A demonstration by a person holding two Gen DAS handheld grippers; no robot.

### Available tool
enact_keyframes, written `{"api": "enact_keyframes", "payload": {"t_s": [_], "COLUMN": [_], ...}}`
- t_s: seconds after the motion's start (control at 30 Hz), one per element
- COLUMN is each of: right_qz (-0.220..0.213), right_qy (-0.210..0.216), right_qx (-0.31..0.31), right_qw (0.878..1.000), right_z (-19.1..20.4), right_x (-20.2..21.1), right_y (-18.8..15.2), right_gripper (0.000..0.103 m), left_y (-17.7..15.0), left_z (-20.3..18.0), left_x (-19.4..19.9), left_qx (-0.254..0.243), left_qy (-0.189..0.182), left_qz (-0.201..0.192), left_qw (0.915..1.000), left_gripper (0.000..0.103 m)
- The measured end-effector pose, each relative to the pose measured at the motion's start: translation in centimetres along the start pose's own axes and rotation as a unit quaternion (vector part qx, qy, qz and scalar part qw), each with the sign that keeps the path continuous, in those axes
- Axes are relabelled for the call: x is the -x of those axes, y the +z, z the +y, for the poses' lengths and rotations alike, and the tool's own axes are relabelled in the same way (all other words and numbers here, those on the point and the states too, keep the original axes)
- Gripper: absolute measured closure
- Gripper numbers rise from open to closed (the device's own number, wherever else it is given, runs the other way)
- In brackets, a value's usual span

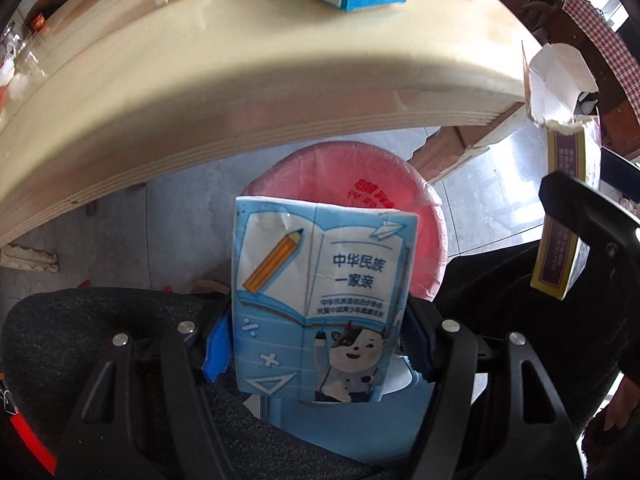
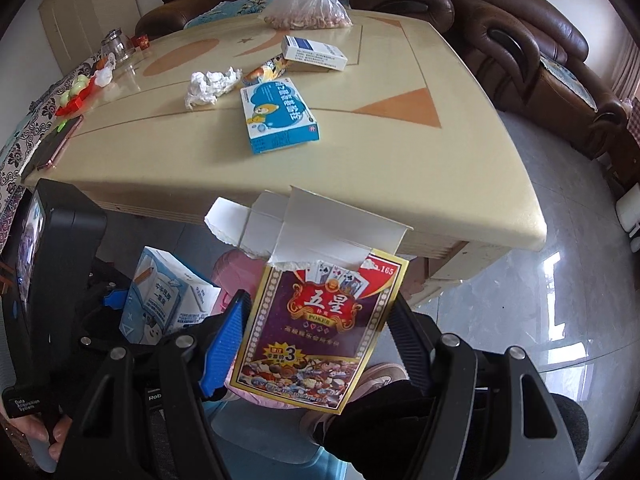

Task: Collect trash
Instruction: 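Carry blue carton with left tool while right tool carries purple box over pink bin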

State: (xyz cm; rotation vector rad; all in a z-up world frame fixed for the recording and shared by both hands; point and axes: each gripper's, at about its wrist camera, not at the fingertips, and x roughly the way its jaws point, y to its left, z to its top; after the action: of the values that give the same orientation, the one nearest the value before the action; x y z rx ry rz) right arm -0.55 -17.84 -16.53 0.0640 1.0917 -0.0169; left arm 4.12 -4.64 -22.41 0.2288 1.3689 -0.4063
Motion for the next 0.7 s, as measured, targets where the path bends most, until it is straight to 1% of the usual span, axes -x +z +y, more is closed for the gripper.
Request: {"api": "enact_keyframes", "payload": {"t_s": [0.17, 0.3, 0.43, 0.7], "right_qz": [0.023, 0.040, 0.059, 0.094], "right_qy": [0.003, 0.007, 0.014, 0.027], "right_qx": [-0.003, -0.007, -0.016, -0.031], "right_qw": [1.000, 0.999, 0.998, 0.995], "right_z": [-0.4, -0.5, -0.4, -0.7], "right_x": [-2.4, -4.4, -6.7, -10.8], "right_y": [-1.0, -1.8, -2.4, -2.8], "right_gripper": [0.036, 0.036, 0.036, 0.036], "left_y": [-0.2, -0.3, -0.3, -0.1], "left_z": [0.0, 0.3, 0.8, 1.7], "left_x": [-1.9, -3.4, -4.9, -8.4], "left_qx": [0.003, 0.014, 0.023, 0.044], "left_qy": [0.018, 0.016, 0.024, 0.008], "left_qz": [0.008, 0.025, 0.036, 0.072], "left_qw": [0.9998, 0.9995, 0.9988, 0.9964], "left_gripper": [0.036, 0.036, 0.036, 0.036]}}
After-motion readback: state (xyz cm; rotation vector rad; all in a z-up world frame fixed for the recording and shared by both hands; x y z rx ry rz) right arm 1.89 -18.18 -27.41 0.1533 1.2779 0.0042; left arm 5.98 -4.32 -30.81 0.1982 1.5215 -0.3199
